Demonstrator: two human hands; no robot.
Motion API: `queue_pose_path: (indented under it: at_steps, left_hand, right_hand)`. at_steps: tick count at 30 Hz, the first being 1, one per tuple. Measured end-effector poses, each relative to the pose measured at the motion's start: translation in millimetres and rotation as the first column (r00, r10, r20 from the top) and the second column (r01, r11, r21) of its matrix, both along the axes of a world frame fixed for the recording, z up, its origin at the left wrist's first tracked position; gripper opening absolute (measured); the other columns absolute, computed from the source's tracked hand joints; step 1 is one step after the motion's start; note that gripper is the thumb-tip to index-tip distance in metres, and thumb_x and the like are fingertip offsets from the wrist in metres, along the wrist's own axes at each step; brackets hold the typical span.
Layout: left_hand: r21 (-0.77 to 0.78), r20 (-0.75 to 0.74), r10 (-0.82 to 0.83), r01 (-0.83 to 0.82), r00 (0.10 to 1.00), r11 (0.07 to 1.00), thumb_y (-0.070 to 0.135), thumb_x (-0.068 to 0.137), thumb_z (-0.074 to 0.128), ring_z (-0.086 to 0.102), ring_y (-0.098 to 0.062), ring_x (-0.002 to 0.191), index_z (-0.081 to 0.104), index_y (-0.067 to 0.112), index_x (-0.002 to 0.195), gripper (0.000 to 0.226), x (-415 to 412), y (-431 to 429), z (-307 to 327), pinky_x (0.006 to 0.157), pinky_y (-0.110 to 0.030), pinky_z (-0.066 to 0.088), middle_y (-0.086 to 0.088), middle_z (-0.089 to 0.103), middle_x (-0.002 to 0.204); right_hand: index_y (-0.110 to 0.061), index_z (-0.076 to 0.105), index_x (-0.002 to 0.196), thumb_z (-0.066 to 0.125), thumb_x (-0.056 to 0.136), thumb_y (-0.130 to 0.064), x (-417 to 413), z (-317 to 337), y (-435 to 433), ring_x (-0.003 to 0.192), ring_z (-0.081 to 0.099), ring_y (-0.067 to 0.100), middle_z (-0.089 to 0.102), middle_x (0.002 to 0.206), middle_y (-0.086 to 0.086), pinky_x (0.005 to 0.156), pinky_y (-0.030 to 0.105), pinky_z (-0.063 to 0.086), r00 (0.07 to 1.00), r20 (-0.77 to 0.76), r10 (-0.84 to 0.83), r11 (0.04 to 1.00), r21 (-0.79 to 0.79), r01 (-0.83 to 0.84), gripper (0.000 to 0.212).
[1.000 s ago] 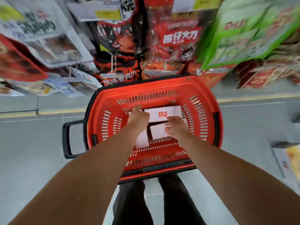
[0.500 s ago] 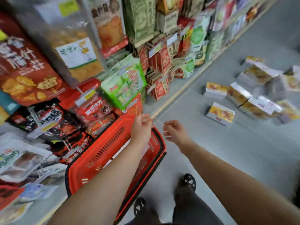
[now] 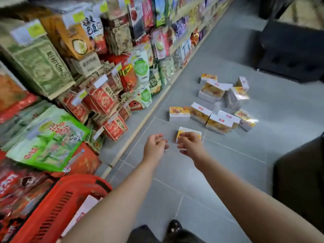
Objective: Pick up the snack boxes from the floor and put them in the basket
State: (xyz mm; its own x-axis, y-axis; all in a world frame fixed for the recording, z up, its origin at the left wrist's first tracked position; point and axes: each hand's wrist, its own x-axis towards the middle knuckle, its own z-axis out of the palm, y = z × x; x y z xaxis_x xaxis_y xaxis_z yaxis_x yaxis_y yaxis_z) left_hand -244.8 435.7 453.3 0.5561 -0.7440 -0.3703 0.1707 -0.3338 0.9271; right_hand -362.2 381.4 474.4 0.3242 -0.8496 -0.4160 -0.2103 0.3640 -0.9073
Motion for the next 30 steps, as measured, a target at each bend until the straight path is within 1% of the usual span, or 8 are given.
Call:
queue_pose_path:
  at_steps: [3, 9, 11, 14, 16, 21, 26, 30]
  left_hand:
    - [0.061, -0.010, -0.024, 0.025, 1.000, 0.998, 0.003, 0.092, 0.047, 0.057, -0.008, 0.065, 0.052, 0.013, 0.111, 0.022, -23.6, -36.0, -9.4, 0.058, -0.021, 0.042, 0.000, 0.060, 0.085]
    - [0.161, -0.015, -0.086, 0.087, 0.996, 0.983, 0.003, 0.090, 0.047, 0.056, -0.008, 0.065, 0.052, 0.015, 0.107, 0.022, -34.2, -111.2, -30.7, 0.057, -0.021, 0.042, 0.003, 0.060, 0.078]
    - [0.197, -0.007, -0.115, 0.114, 0.993, 0.974, 0.003, 0.090, 0.047, 0.057, -0.009, 0.066, 0.053, 0.015, 0.106, 0.021, -32.7, -145.1, -44.7, 0.061, -0.023, 0.043, 0.003, 0.060, 0.079]
    - [0.235, -0.002, -0.160, 0.156, 0.987, 0.959, 0.005, 0.089, 0.048, 0.057, -0.009, 0.067, 0.054, 0.020, 0.100, 0.019, -27.4, -195.2, -62.1, 0.073, -0.030, 0.045, 0.002, 0.061, 0.078]
    - [0.264, -0.015, -0.187, 0.184, 0.982, 0.947, 0.006, 0.089, 0.050, 0.057, -0.010, 0.067, 0.053, 0.023, 0.095, 0.019, -23.5, -231.0, -74.8, 0.072, -0.030, 0.043, 0.001, 0.062, 0.078]
    - [0.341, -0.031, -0.260, 0.254, 0.965, 0.905, 0.006, 0.091, 0.051, 0.057, -0.010, 0.067, 0.051, 0.018, 0.102, 0.016, -14.9, -315.8, -103.4, 0.072, -0.030, 0.042, 0.006, 0.059, 0.079]
    - [0.411, -0.037, -0.252, 0.244, 0.967, 0.878, 0.007, 0.091, 0.052, 0.056, -0.010, 0.067, 0.050, 0.016, 0.106, 0.017, -13.4, -386.4, -139.4, 0.063, -0.028, 0.042, 0.006, 0.057, 0.080]
    - [0.455, -0.058, -0.154, 0.163, 0.986, 0.875, 0.010, 0.092, 0.053, 0.057, -0.009, 0.067, 0.049, 0.016, 0.108, 0.017, -18.9, -428.5, -174.6, 0.062, -0.026, 0.042, 0.007, 0.056, 0.079]
  right_hand:
    - [-0.017, 0.053, 0.091, 0.053, 0.092, -0.008, -27.8, -7.2, -39.8, 0.064, 0.052, 0.014, 0.056, 0.082, 0.004, 0.062, 0.025, 0.042, 0.998, -0.006, -0.065, 0.997, 0.029, 0.065, 0.009]
    - [-0.012, 0.051, 0.102, 0.054, 0.092, -0.009, -56.7, -37.4, -113.6, 0.064, 0.050, 0.014, 0.054, 0.082, 0.003, 0.063, 0.025, 0.041, 0.990, -0.037, -0.137, 0.984, 0.108, 0.141, 0.011]
    - [-0.010, 0.051, 0.105, 0.055, 0.093, -0.009, -60.6, -50.8, -144.2, 0.067, 0.051, 0.014, 0.053, 0.085, 0.005, 0.064, 0.025, 0.042, 0.987, -0.066, -0.143, 0.981, 0.122, 0.151, 0.013]
    - [-0.009, 0.051, 0.108, 0.056, 0.091, -0.006, -62.6, -69.5, -187.2, 0.066, 0.050, 0.014, 0.053, 0.083, 0.005, 0.062, 0.024, 0.041, 0.980, -0.090, -0.177, 0.970, 0.155, 0.189, 0.018]
    - [-0.008, 0.051, 0.110, 0.058, 0.089, -0.003, -64.1, -85.3, -218.1, 0.067, 0.051, 0.015, 0.054, 0.082, 0.006, 0.062, 0.025, 0.042, 0.975, -0.131, -0.179, 0.962, 0.184, 0.202, 0.023]
    - [-0.009, 0.051, 0.114, 0.059, 0.086, 0.000, -71.5, -122.6, -293.9, 0.074, 0.052, 0.018, 0.054, 0.087, 0.008, 0.064, 0.026, 0.044, 0.956, -0.221, -0.196, 0.942, 0.228, 0.246, 0.030]
    - [-0.012, 0.050, 0.113, 0.061, 0.086, -0.001, -79.8, -153.6, -370.6, 0.076, 0.053, 0.021, 0.056, 0.081, 0.004, 0.066, 0.028, 0.046, 0.945, -0.288, -0.153, 0.943, 0.244, 0.227, 0.030]
    - [-0.013, 0.051, 0.114, 0.062, 0.086, -0.004, -83.5, -182.8, -439.0, 0.077, 0.054, 0.021, 0.055, 0.081, 0.002, 0.075, 0.036, 0.047, 0.941, -0.338, -0.034, 0.965, 0.234, 0.119, 0.032]
